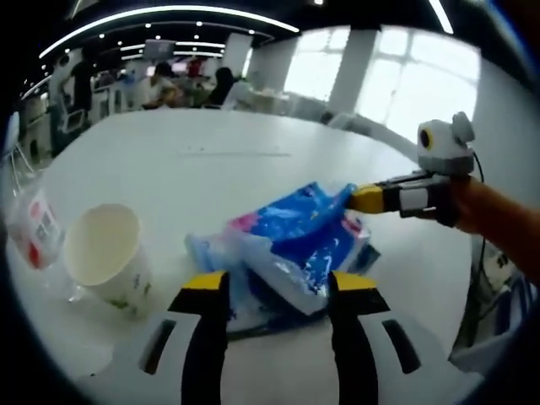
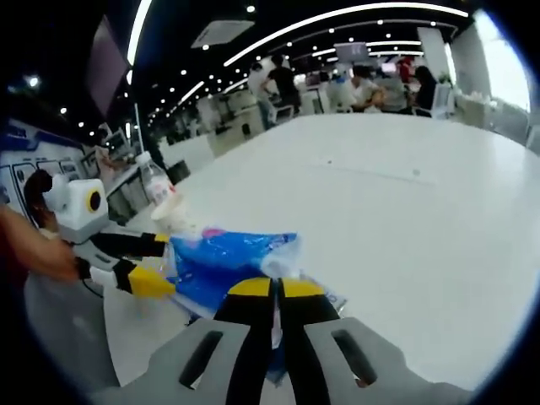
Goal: Arrange the tabletop items into an orderly group along one side of the table until the central work area is clear of visible clutter.
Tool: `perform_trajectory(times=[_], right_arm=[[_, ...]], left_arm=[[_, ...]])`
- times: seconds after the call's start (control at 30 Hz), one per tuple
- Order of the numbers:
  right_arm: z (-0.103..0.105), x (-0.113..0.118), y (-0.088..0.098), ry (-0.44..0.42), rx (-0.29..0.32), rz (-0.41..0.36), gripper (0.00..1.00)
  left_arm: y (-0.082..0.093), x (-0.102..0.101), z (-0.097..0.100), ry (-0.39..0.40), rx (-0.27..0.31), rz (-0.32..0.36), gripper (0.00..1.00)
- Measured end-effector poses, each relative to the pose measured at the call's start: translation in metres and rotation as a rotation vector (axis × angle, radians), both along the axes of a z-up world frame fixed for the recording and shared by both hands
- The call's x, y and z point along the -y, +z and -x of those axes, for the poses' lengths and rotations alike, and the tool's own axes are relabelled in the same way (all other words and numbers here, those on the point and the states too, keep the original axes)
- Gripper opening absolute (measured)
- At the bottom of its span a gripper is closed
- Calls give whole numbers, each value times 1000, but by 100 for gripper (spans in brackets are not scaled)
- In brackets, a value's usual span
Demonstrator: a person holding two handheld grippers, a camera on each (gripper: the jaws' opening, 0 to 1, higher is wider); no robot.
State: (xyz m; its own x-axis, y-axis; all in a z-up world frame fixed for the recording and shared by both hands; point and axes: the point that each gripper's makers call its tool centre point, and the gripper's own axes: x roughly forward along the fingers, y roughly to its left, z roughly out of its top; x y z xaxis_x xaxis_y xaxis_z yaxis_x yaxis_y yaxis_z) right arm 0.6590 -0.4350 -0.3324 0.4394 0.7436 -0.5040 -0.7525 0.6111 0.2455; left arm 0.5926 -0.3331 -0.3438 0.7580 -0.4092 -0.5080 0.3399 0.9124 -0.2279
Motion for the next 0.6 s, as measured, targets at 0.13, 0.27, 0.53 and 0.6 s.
perform_trajectory(times=[0.13,0.27,0.53,0.6], right_arm=[[0,1,2,-5,2,-6,2],[1,2,6,-8,5,-13,2],[4,3,14,-13,14,-18,2],[5,3,16,-15,15,-19,2]], left_arm=[[6,5,5,-42,21,39,58],[16,6,10,-98,76,61,68],[29,8,26,-171,125,137,83],[29,8,31,-182,124,142,86]])
